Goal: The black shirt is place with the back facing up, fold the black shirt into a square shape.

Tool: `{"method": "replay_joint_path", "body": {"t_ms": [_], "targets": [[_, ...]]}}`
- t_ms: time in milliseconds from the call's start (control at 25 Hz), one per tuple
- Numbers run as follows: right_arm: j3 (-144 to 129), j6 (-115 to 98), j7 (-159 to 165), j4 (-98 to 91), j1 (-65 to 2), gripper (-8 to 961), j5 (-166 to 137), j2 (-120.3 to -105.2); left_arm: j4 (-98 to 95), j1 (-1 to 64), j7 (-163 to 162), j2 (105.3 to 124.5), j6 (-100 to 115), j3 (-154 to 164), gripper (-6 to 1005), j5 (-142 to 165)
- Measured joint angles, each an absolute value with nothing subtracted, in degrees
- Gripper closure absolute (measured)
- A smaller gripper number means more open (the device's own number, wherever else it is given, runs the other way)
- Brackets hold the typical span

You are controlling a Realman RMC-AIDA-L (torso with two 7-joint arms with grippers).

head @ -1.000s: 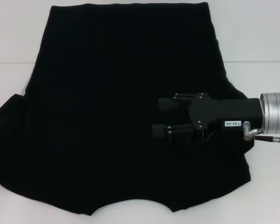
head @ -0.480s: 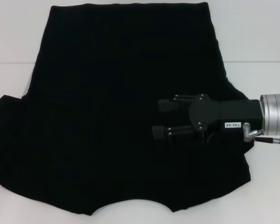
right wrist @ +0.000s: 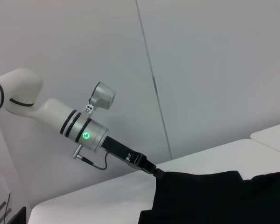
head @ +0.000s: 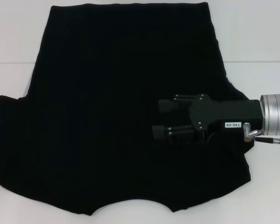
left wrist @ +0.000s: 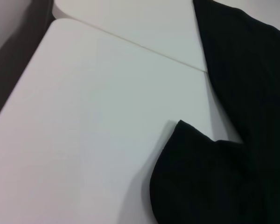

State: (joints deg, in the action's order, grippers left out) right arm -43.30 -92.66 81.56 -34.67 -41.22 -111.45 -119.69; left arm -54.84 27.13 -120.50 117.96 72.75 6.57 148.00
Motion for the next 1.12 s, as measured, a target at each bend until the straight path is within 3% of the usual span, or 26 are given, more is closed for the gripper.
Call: {"method": "replay_joint_path", "body": {"t_ms": [1120], "targets": [[-43.0,-92.7,81.7,-34.4,-40.3,86,-111.5,-119.48,-54.2,29.2,-119.1,117.58,78.7,7.5,893,140.9]]}}
